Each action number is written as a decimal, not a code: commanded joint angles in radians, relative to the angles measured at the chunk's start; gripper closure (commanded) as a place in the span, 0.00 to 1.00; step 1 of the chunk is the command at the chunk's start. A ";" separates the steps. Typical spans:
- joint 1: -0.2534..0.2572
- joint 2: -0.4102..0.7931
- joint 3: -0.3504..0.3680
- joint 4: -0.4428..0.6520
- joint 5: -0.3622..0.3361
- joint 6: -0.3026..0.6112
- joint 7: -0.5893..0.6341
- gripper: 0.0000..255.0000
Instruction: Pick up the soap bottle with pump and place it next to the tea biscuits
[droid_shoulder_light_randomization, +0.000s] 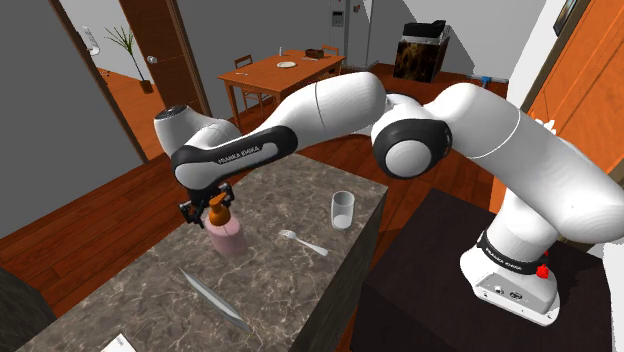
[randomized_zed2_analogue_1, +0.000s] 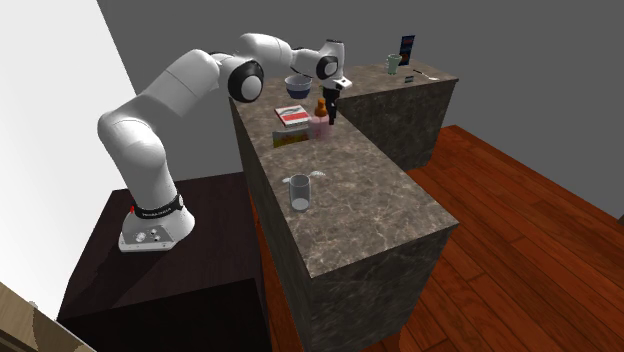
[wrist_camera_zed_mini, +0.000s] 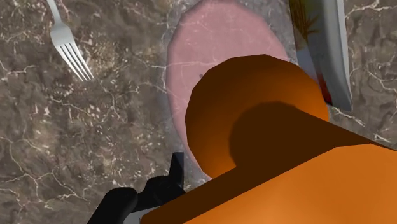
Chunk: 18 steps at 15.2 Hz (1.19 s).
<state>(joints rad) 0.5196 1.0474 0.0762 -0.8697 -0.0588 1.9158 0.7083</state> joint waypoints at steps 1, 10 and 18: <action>0.001 0.013 0.000 -0.001 -0.001 0.015 0.001 1.00; 0.002 0.079 -0.003 -0.003 -0.003 0.083 0.001 1.00; 0.003 0.108 -0.003 0.009 -0.003 0.101 0.001 1.00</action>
<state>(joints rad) 0.5225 1.1551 0.0728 -0.8626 -0.0621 2.0168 0.7092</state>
